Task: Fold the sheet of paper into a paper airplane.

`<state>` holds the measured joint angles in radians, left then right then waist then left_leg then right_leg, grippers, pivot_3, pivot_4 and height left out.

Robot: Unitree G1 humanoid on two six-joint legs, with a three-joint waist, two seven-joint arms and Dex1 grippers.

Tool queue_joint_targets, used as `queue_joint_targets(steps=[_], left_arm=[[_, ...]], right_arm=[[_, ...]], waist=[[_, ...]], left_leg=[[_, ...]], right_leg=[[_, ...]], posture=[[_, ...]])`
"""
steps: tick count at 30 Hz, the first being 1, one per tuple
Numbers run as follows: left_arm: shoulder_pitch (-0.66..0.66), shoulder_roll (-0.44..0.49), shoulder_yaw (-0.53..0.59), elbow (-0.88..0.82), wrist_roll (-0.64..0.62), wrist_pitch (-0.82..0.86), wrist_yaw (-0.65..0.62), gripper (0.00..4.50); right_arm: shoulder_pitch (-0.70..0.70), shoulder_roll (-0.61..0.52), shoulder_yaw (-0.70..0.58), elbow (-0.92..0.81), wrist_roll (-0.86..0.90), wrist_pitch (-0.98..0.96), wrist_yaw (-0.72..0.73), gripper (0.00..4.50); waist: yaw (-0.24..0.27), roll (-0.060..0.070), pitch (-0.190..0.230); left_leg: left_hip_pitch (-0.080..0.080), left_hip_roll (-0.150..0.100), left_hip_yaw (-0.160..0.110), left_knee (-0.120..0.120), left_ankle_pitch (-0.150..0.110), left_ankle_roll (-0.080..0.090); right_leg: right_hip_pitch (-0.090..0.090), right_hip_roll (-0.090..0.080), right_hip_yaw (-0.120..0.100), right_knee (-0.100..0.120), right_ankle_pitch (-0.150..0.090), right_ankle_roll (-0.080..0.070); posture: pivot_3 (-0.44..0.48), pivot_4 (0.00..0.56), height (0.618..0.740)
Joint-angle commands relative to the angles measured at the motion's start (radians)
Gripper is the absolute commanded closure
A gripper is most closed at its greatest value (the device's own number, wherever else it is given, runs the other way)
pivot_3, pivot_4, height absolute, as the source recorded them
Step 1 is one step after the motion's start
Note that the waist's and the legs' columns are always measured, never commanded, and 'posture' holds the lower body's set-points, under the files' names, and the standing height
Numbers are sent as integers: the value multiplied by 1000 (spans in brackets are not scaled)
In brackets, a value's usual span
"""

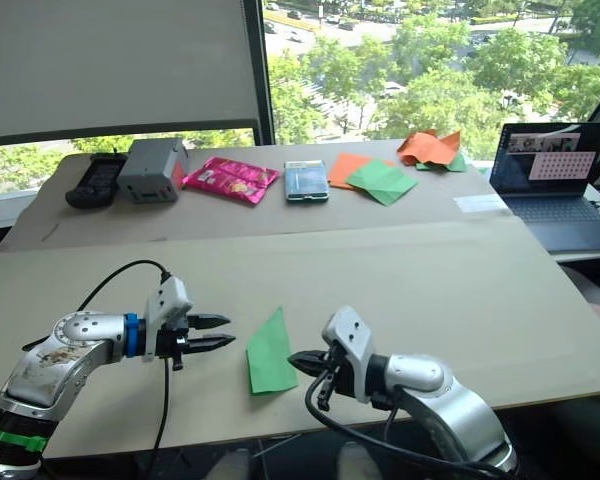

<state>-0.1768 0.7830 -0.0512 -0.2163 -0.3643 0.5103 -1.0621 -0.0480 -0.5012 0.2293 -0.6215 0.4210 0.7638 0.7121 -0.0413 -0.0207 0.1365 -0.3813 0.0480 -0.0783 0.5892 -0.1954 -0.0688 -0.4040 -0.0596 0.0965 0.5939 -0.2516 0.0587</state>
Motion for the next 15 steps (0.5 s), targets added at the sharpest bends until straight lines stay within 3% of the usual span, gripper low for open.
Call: queue_joint_targets(steps=[1, 3, 8, 11, 13, 14, 15], left_arm=[[-49, 10, -34, 49, 62, -160, -54, 1329], [-104, 13, -83, 114, 138, -325, -101, 639], [-274, -35, -190, 396, 303, -862, -166, 639], [-363, -80, -238, 540, 327, -1057, -219, 561], [-411, -108, -264, 618, 337, -1139, -247, 561], [-426, -117, -272, 646, 341, -1167, -254, 561], [-443, -127, -281, 680, 346, -1198, -263, 561]], right_arm=[[8, -3, -20, -41, 28, 6, -20, 4500], [6, 0, -25, -32, 22, 4, -34, 4500], [-5, 10, -33, -14, 19, -4, -64, 4500], [-8, 9, -38, -13, 22, -3, -75, 3654], [-7, 8, -41, -15, 21, -1, -84, 2782], [-6, 8, -41, -15, 21, 0, -88, 2626], [-6, 8, -41, -15, 21, 1, -92, 2078]], waist=[[5, 0, 0], [13, -1, 1], [27, 0, 1], [28, 1, 0], [28, 1, 0], [27, 1, 0], [27, 1, 0]], left_leg=[[0, 0, 0, 0, 0, 0], [-1, 0, 0, 0, 0, 0], [-3, 0, 1, 0, 0, 0], [-4, 0, 1, 1, 1, 1], [-4, 0, 2, 1, 4, 7], [-4, 0, 2, 1, 7, 11], [-4, 0, 2, 1, 7, 11]], right_leg=[[0, 0, 0, 0, 0, 0], [0, 0, 0, -1, 0, 0], [-2, -1, 0, -4, 0, -1], [-2, -1, 0, -2, 0, -1], [-1, 0, 0, 0, 0, 0], [0, 0, 0, 1, 1, 0], [1, 1, 0, 2, 1, 0]], posture=[[0, 150, 721], [0, 150, 721], [0, 150, 721], [0, 150, 721], [0, 150, 721], [0, 150, 721], [0, 150, 721]])
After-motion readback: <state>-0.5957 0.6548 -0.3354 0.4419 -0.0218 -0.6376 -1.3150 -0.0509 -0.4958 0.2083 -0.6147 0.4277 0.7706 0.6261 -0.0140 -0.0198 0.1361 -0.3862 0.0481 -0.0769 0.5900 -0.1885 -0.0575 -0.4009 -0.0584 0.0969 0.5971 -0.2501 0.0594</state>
